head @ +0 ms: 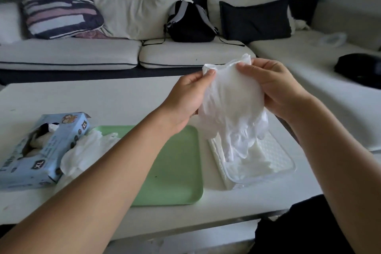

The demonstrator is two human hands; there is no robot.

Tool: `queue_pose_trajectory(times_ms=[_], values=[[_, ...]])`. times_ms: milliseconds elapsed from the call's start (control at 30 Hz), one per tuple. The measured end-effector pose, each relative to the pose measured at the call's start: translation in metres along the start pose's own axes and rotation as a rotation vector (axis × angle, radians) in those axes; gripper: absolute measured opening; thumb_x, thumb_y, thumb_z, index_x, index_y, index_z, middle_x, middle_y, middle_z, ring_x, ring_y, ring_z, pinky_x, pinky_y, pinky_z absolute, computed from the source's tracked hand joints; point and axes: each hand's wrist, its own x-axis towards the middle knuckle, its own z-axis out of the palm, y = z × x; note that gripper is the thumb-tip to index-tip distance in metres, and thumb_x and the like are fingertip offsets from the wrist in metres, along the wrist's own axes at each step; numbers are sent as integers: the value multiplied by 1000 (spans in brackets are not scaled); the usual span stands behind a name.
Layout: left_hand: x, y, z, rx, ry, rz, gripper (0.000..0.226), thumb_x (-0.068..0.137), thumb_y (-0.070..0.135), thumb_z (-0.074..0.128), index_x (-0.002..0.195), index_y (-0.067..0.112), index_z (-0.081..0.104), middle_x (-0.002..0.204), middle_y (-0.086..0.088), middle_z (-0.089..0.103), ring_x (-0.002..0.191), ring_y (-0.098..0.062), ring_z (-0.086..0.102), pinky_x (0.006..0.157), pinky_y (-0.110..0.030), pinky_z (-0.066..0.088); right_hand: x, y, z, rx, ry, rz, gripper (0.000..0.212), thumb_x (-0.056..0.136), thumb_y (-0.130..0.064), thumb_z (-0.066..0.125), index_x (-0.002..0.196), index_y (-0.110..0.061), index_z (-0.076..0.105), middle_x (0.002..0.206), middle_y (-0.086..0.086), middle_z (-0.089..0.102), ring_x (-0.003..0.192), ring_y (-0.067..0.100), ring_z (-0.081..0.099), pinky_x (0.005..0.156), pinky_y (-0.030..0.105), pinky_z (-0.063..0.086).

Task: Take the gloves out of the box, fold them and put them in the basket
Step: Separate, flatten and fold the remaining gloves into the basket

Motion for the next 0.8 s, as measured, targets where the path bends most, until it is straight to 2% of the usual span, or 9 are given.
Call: queue_pose_trajectory(times_ms=[33, 100, 167, 267, 400, 533, 600, 733, 800], values=[[2, 0, 7, -16, -19, -19, 38, 100, 39, 60, 103, 2, 70, 101, -18, 63, 89, -32, 61, 77, -45, 49, -2, -2, -8, -25, 14, -3, 25, 94, -21, 66, 96, 4, 68, 87, 18, 69, 77, 28, 65, 72, 34, 54], [11, 0, 23, -26, -80, -52, 30, 104, 33, 56, 97, 10, 74, 96, -11, 71, 80, -24, 68, 70, -32, 55, -6, -4, -27, -62, 43, 8, 36, 94, -22, 66, 108, 12, 64, 96, 26, 62, 85, 34, 59, 76, 39, 50], [20, -2, 33, -5, -140, -73, 29, 105, 33, 54, 90, 18, 73, 82, -1, 74, 66, -14, 69, 56, -23, 55, -5, -2, -41, -86, 79, 34, 38, 94, -22, 67, 109, 13, 63, 98, 27, 60, 86, 34, 57, 77, 41, 48], [34, -7, 39, 58, -163, -95, 32, 105, 35, 52, 84, 19, 70, 69, 5, 70, 54, -10, 64, 50, -20, 52, 3, 6, -50, -104, 110, 67, 32, 93, -22, 68, 106, 7, 68, 96, 25, 63, 78, 29, 61, 71, 36, 52], [54, -17, 43, 119, -115, -101, 28, 105, 33, 53, 88, 19, 72, 77, 2, 72, 63, -13, 66, 59, -24, 56, 24, 20, -55, -120, 146, 62, 32, 91, -25, 72, 100, 5, 70, 94, 23, 67, 82, 32, 64, 78, 43, 54], [71, -19, 42, 97, -104, -13, 22, 104, 31, 57, 96, 20, 73, 98, -5, 73, 90, -21, 63, 86, -36, 49, 41, 26, -63, -112, 135, -24, 40, 85, -30, 75, 98, 7, 69, 94, 21, 66, 84, 31, 62, 79, 45, 50], [74, -25, 39, 121, -95, 46, 26, 94, 41, 64, 98, 17, 75, 102, -14, 66, 93, -26, 54, 86, -41, 42, 42, 34, -71, -124, 123, -34, 28, 90, -26, 73, 94, 1, 71, 92, 17, 68, 83, 28, 64, 81, 44, 52], [73, -65, 30, 332, -116, 81, 65, 76, 61, 66, 96, 0, 71, 89, -13, 62, 84, -22, 50, 83, -40, 42, 29, 59, -88, -191, 9, 29, 8, 89, -15, 72, 82, -12, 76, 89, 8, 74, 86, 23, 71, 86, 34, 57], [61, -79, 27, 445, -149, 112, 56, 78, 61, 65, 93, 8, 75, 83, -6, 61, 79, -15, 51, 78, -35, 44, 21, 73, -100, -282, -56, 111, 18, 84, -14, 76, 93, 2, 74, 96, 13, 73, 93, 25, 69, 93, 33, 55]])
